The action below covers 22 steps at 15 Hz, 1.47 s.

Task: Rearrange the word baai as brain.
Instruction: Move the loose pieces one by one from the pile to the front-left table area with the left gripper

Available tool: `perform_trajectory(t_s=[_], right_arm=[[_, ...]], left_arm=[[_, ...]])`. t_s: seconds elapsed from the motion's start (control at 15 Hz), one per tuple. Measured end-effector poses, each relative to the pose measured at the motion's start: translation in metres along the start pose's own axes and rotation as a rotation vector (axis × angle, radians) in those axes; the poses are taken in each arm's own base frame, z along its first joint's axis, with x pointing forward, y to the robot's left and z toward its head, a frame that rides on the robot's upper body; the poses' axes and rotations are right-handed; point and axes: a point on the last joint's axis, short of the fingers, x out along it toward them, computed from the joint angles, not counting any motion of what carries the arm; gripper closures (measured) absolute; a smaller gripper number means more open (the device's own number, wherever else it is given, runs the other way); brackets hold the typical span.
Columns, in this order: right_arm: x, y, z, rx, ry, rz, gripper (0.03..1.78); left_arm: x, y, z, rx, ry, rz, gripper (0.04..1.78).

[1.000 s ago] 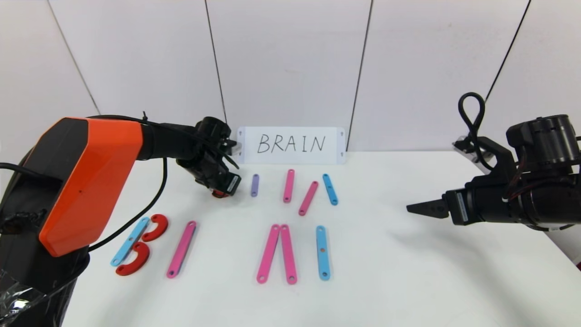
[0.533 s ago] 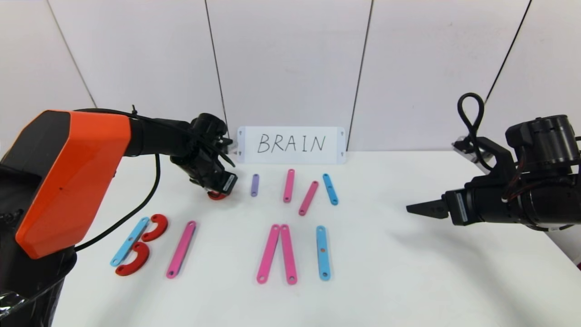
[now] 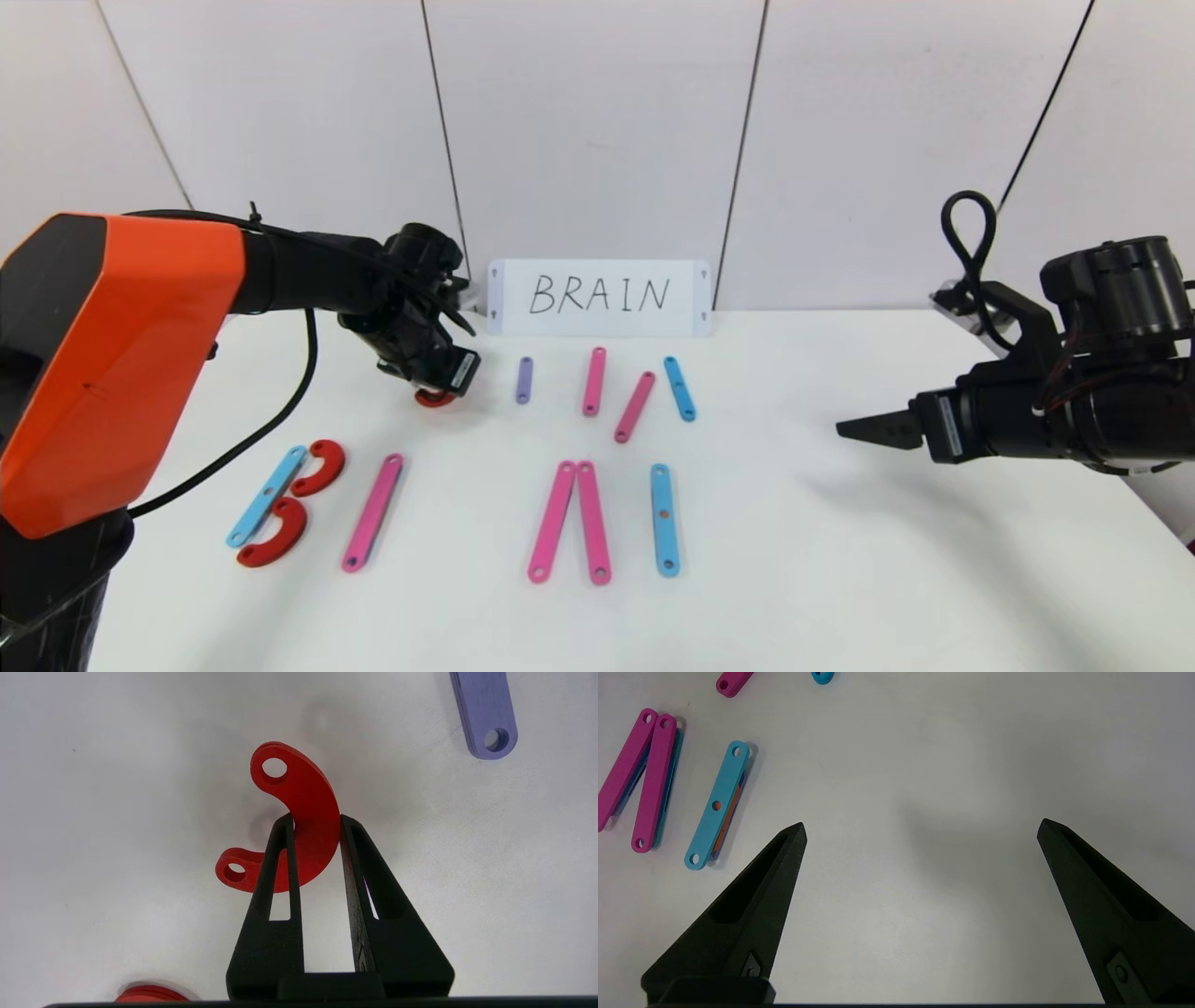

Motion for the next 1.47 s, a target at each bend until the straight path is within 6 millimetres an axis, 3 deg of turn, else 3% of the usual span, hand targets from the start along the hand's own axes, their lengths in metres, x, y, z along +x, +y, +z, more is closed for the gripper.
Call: perform_trajectory(t_s=[0.6,0.8,1.47], right_arm=[[-0.001,0.000,0.000,-0.001,-0.001,0.001,0.08],[-0.001,0.001,0.000,-0.001,-0.002,0.000,0.08],[-0.001,0.001,0.000,-0.001,-0.001,-0.001,0.08]], left_arm=[[-0.029,-0.042,-0.015,-0.342,0.163,0.109,1.51],[-0.033,-0.047,-0.019,-0.419,0.203,0.151,1.51],[-0.016,-0.050,-0.026,-0.552,0.263,0.183,1.51]])
